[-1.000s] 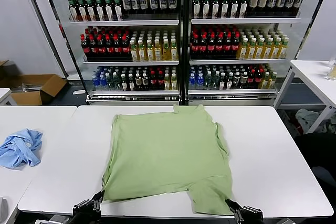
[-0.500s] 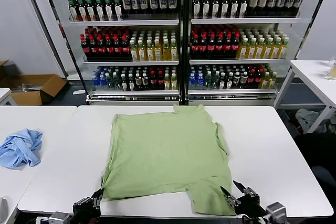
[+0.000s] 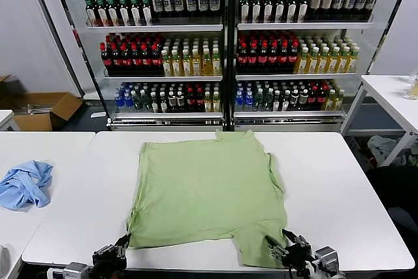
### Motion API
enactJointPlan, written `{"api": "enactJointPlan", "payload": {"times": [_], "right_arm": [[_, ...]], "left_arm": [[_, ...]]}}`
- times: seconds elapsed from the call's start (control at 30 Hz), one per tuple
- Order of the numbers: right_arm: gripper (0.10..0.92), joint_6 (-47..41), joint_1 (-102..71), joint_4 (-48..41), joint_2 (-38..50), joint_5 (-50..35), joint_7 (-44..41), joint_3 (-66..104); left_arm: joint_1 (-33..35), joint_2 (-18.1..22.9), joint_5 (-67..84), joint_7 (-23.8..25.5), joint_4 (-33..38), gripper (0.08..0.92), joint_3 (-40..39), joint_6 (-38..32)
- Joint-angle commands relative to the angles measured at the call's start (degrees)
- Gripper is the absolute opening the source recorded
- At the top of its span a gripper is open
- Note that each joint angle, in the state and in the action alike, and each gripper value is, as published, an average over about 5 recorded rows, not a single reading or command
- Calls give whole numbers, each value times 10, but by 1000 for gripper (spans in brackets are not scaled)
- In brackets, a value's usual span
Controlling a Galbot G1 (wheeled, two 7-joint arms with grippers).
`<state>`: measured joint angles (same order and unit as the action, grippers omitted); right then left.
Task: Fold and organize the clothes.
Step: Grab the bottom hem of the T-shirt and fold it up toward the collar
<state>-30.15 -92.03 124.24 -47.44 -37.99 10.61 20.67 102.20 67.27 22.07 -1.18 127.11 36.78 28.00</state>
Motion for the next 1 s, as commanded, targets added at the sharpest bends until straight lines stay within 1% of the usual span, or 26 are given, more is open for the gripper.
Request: {"api": "enactJointPlan", "payload": {"times": [0.03,0.23,0.33,0.47,0.63,0.8,1.0], "right_arm": [[352,-19,13,-10,-1,-13,5,-19],[188,-14,10,-14,-1,-18,3,-9],[124,-7,8,-12,2,-24,-3,1],[110,-3,-3,9,12,-45,-14,29],[110,-11,-73,76,32,-73,-43,111],[110,-27,-177,143,37,-72,-69,193],[110,-31,-263,197,34,-38,-94,254]], "left_arm": [[-2,0,0,0,-1,85,0,0],[-6,2,-3,2,-1,85,-3,0],[-10,2,-3,2,-3,85,-5,0],[-10,-1,-2,2,-3,85,-5,0],[6,-8,4,2,12,85,6,-1],[45,-23,13,1,32,85,30,-1],[106,-37,24,3,71,85,86,16]]}}
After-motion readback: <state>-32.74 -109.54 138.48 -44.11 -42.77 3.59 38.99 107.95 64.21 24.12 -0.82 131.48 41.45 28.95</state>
